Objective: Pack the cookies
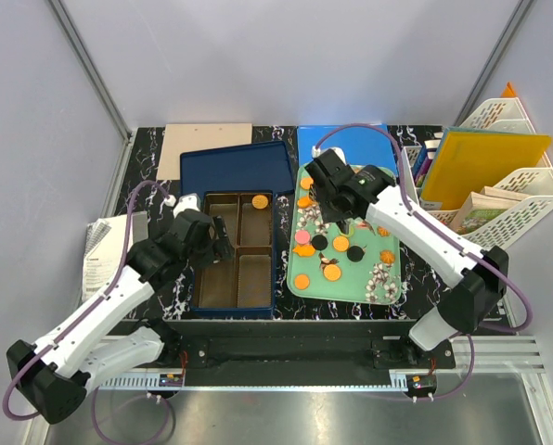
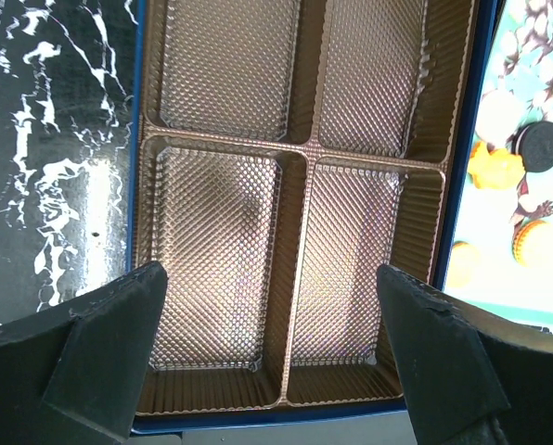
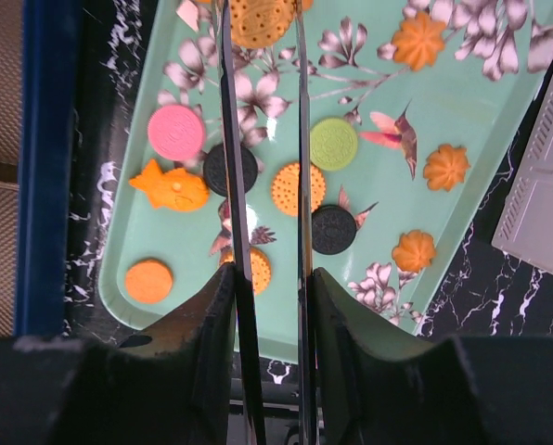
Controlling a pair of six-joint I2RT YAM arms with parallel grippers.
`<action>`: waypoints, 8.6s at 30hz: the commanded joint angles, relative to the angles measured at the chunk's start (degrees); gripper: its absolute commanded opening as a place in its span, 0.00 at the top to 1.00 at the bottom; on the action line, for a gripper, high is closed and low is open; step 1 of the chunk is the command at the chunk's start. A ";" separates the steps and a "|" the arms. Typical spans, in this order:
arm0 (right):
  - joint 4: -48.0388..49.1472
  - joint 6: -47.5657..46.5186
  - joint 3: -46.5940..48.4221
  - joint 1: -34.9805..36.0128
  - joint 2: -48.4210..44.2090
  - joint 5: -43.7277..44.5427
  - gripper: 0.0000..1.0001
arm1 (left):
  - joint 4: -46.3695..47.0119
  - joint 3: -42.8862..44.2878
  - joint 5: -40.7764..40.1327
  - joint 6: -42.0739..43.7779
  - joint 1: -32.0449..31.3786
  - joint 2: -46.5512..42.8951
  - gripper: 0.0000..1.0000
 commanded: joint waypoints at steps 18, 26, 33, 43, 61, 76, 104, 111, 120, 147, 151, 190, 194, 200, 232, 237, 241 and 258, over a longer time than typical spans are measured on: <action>-2.11 -1.21 22.87 14.15 9.62 -2.14 0.67 | -6.19 1.68 -8.87 -4.74 0.02 -9.00 0.01; -1.58 -1.22 20.32 14.86 11.30 -3.11 0.48 | -6.28 1.15 -8.43 -4.21 -0.07 -9.18 0.01; -1.49 -1.21 19.62 14.86 8.14 2.42 0.36 | -5.49 2.11 -8.08 -3.42 -0.07 -6.28 0.01; -2.72 2.48 2.59 8.36 -3.81 6.29 0.41 | -3.56 2.20 -7.11 -2.19 0.02 -4.35 0.01; 7.47 10.12 -13.42 8.10 -3.56 -5.92 0.46 | -0.30 1.59 -2.28 -1.31 -0.07 -0.83 0.01; 13.88 14.25 -15.97 8.18 6.73 -7.59 0.50 | -0.65 -1.13 -1.39 -0.87 -0.07 -3.90 0.01; 13.29 18.56 -19.68 7.48 2.96 0.31 0.93 | -3.73 -2.37 -2.10 -0.17 -0.07 -7.07 0.01; 5.55 13.82 -13.88 5.64 -2.23 6.73 0.98 | -2.68 -2.54 -1.57 -0.78 0.02 -6.72 0.01; 9.30 -0.67 -11.94 -12.55 3.37 11.56 1.00 | -1.27 -3.42 0.10 -1.40 0.02 -6.19 0.01; 36.12 -6.31 -25.11 -17.83 1.46 -6.17 0.07 | 0.31 -3.95 0.89 -0.26 -0.07 -4.52 0.01; 37.43 -6.14 -25.47 -18.27 3.30 -9.00 0.06 | 0.84 -4.12 1.33 -0.08 0.02 -3.91 0.01; 38.15 1.42 -26.88 -23.28 11.38 -6.44 0.12 | 1.54 -3.24 1.42 1.94 -0.07 -0.21 0.01; 37.36 2.83 -27.05 -24.07 11.83 -6.45 0.28 | 1.54 -3.25 1.33 1.94 0.02 -0.13 0.01; 34.90 5.20 -27.23 -24.25 9.37 -4.25 0.55 | 1.54 -2.72 1.33 2.20 0.02 0.22 0.01; 14.95 3.27 -18.36 -23.81 -12.26 -8.82 0.48 | 4.79 -1.14 4.49 1.24 -0.07 3.92 0.01; 14.95 1.08 -13.62 -23.81 -8.41 -6.81 0.45 | 4.79 -1.57 4.41 1.06 -0.07 3.30 0.01; 14.77 -1.21 -6.86 -23.98 -2.25 -3.02 0.43 | 4.71 -1.58 4.41 0.97 0.02 3.04 0.01; 13.19 -1.30 6.08 -28.90 17.01 2.08 0.42 | 3.21 -3.07 1.68 2.29 0.02 0.84 0.01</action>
